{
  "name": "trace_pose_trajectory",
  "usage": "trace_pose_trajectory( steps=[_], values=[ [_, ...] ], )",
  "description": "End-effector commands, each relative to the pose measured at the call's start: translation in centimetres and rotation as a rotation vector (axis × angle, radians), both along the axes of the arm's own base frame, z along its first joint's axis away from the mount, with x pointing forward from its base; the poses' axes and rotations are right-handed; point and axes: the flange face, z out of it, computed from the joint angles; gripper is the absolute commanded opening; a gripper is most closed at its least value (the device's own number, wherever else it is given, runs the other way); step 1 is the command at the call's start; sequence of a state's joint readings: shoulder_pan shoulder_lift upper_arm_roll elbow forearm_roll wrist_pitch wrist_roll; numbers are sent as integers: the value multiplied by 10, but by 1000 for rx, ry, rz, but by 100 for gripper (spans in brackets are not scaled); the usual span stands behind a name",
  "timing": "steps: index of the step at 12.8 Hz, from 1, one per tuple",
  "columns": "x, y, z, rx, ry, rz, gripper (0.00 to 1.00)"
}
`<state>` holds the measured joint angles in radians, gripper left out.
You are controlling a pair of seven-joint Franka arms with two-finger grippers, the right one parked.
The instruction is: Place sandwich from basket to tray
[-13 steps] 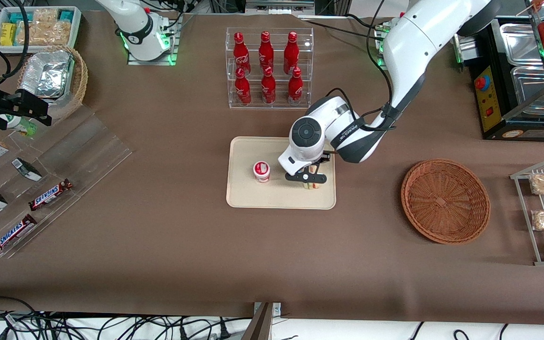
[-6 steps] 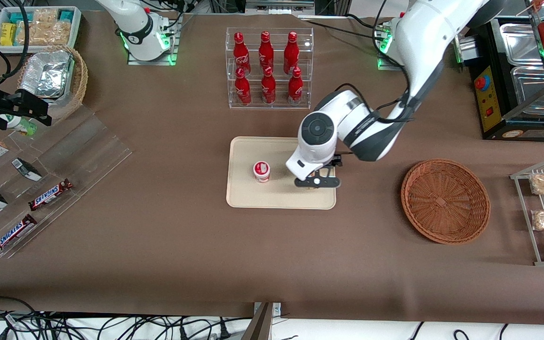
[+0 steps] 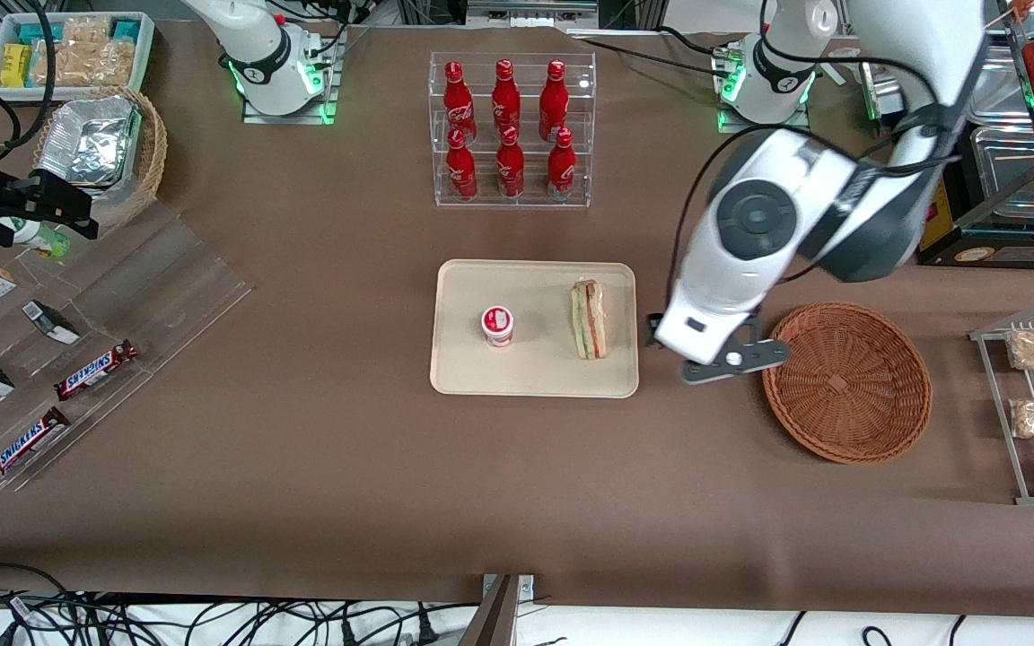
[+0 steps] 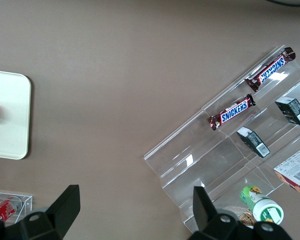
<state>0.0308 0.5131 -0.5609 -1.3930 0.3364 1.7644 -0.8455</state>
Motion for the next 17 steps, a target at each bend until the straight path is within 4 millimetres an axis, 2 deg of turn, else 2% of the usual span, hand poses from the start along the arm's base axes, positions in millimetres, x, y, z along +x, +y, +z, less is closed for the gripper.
trace_pose_trajectory(
  steps=[1,2,4,8,9,14,17],
  values=[
    [1,24,36,-37,22,13,100],
    [6,41,47,-47,35,12,100],
    [11,72,53,-58,65,5,100],
    [5,128,91,-118,68,-79,100],
    [0,144,103,-132,61,-98,100],
    [-39,199,142,-137,105,-240,100],
    [-60,222,150,-142,111,-292,100]
  ],
)
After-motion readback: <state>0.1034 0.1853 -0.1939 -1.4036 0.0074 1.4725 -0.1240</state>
